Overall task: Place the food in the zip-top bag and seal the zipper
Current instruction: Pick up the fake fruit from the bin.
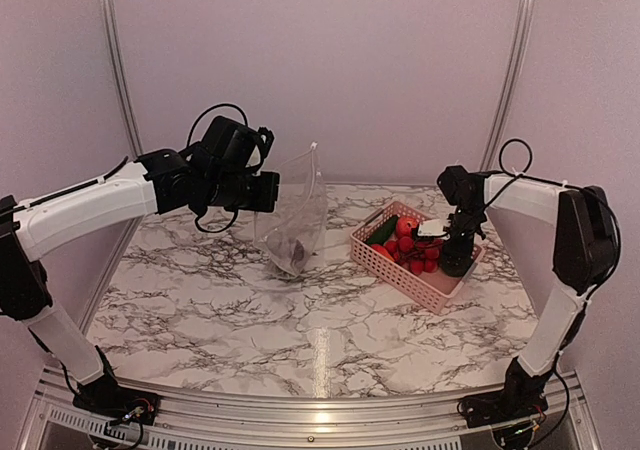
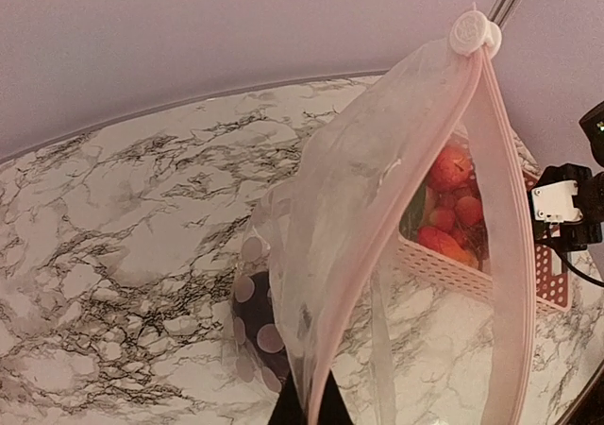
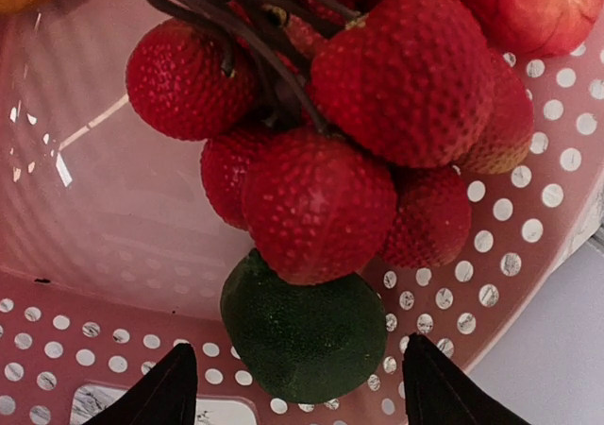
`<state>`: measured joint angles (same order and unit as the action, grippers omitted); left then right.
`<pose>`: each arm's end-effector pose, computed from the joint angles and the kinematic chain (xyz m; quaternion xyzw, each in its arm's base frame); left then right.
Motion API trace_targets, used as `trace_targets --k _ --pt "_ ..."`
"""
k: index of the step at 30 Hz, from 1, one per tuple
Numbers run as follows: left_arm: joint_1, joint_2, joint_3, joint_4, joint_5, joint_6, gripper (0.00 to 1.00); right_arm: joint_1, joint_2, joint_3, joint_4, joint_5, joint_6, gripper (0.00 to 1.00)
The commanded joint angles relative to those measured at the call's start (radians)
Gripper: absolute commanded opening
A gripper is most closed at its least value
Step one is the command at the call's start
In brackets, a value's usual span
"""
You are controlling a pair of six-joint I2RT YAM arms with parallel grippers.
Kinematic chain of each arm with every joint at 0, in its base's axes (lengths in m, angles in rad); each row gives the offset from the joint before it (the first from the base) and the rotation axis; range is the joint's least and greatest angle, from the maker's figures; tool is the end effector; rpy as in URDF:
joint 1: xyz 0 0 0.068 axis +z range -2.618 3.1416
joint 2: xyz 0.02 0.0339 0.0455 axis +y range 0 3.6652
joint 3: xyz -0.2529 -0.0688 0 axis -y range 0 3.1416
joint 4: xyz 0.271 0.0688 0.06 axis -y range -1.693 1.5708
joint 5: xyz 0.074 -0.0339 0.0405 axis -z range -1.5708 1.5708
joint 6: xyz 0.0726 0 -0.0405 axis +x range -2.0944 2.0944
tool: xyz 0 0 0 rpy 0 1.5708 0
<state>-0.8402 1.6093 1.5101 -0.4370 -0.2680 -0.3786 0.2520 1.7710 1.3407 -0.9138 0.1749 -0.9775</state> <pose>0.3007 -0.3068 0.3255 0.1327 0.8536 -0.1853 0.4683 0.3656 0.0811 0.1611 -0.5628 0.8143 -0.1211 0.0745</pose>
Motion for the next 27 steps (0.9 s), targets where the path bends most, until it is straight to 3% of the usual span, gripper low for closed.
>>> trace_targets --k 1,6,11,17,20,27 --pt "0.008 -0.031 -0.015 0.025 0.017 0.002 0.0 -0.005 0.037 -0.013 0.042 0.073 -0.029 0.72" --pt "0.008 -0.029 -0.017 0.031 0.026 -0.002 0.0 -0.005 0.079 -0.023 0.067 0.111 -0.032 0.73" --pt "0.009 -0.028 -0.02 0.03 0.03 -0.005 0.0 -0.005 0.094 -0.028 0.085 0.139 -0.027 0.66" --pt "0.012 -0.022 -0.025 0.035 0.036 -0.007 0.0 -0.005 0.079 -0.013 0.088 0.132 -0.024 0.47" --pt "0.013 -0.02 -0.027 0.035 0.04 -0.008 0.0 -0.005 0.063 0.028 0.04 0.101 -0.01 0.36" --pt "0.02 -0.011 -0.028 0.04 0.046 -0.016 0.0 -0.005 -0.003 0.2 -0.131 -0.08 0.035 0.33"
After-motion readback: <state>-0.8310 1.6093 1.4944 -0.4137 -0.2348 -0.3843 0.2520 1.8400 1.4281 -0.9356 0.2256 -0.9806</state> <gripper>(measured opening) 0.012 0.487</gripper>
